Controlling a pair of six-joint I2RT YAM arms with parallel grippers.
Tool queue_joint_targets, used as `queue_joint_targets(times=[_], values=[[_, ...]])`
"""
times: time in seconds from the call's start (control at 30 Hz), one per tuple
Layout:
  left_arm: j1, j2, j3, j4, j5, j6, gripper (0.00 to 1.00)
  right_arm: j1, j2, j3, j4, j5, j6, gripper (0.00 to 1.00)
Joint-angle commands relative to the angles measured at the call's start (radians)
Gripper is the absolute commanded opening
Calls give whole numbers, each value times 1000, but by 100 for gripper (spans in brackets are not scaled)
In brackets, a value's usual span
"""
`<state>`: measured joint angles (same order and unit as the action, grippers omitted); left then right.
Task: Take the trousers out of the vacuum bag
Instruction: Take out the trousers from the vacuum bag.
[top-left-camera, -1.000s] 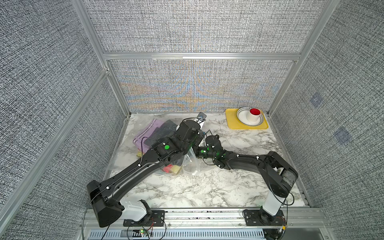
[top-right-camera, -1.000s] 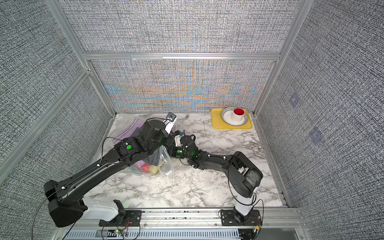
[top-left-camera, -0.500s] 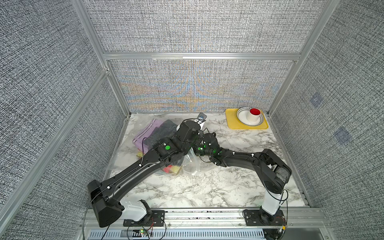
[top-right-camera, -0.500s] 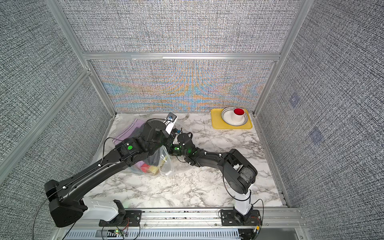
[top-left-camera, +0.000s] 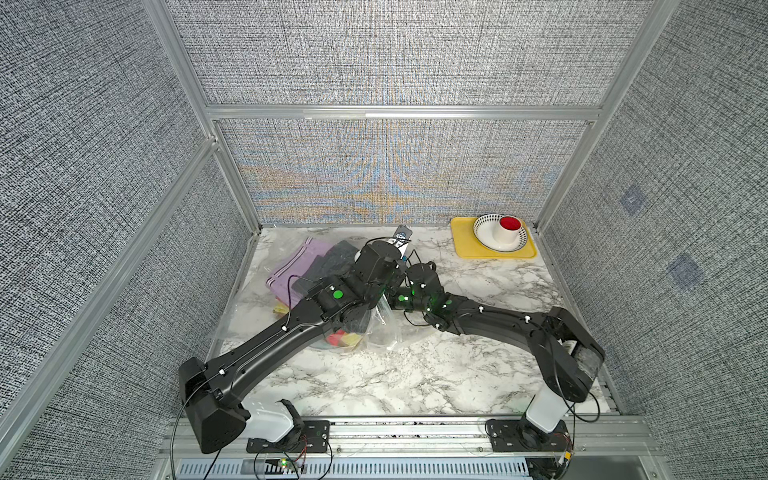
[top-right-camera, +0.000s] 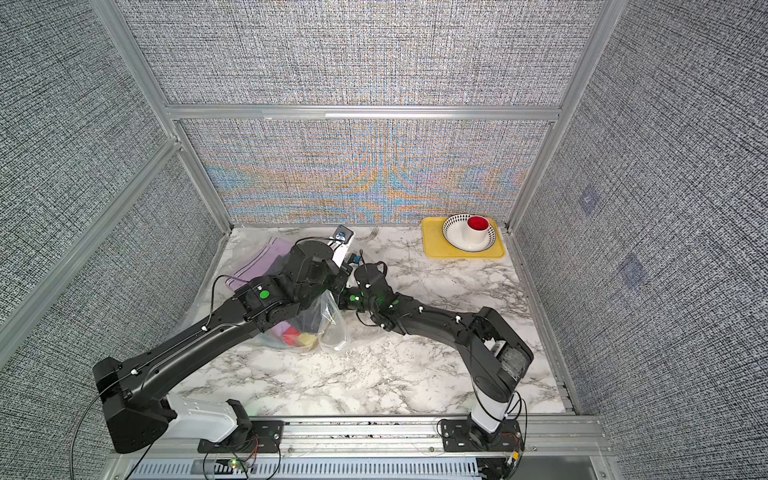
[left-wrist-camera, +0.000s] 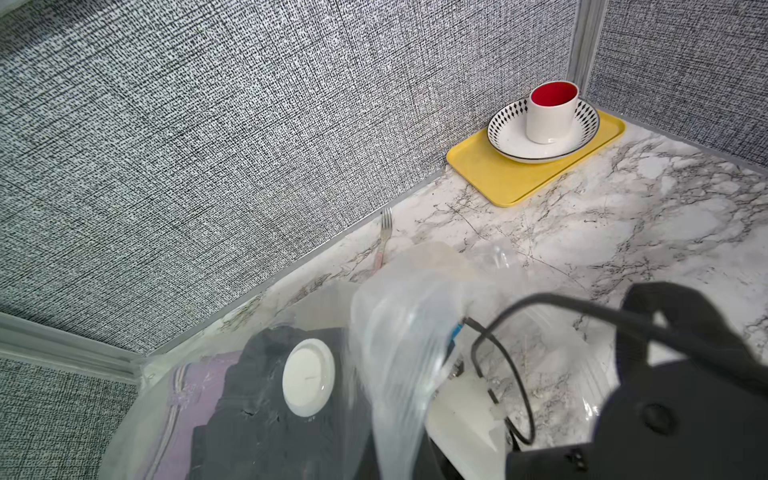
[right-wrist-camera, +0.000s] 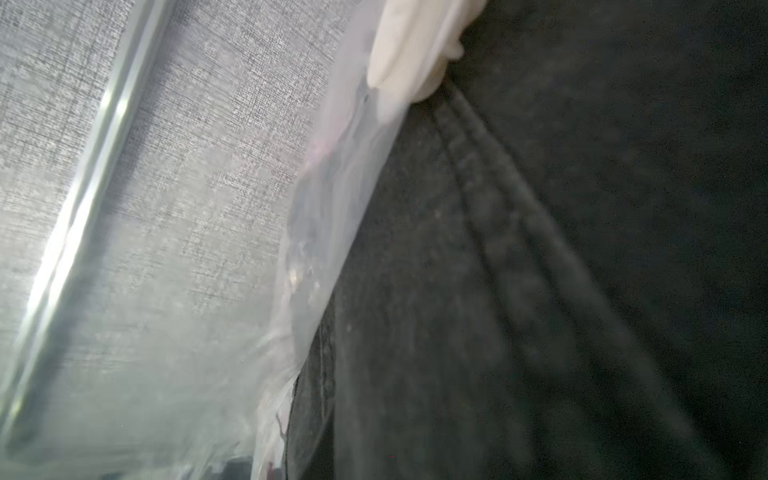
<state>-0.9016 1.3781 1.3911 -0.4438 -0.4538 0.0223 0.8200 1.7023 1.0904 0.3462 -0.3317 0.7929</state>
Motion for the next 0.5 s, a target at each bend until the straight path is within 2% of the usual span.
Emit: queue_joint_targets(times=[0.0,0.17,0.33,0.47], values=[[16,0,-4,50,-29,-23,0,4,-47,-5,-96,87,-124,0],[55,0,-7,49,-25,-71,0,5,-98,-28,-152,128,-174,0],[61,-28,-37,28,3,-48,0,2,-151,-74,-176,169,-197,0],[64,-76,-115,46,36,-26,0,-4,-209,-92,-204,200,-213,0]])
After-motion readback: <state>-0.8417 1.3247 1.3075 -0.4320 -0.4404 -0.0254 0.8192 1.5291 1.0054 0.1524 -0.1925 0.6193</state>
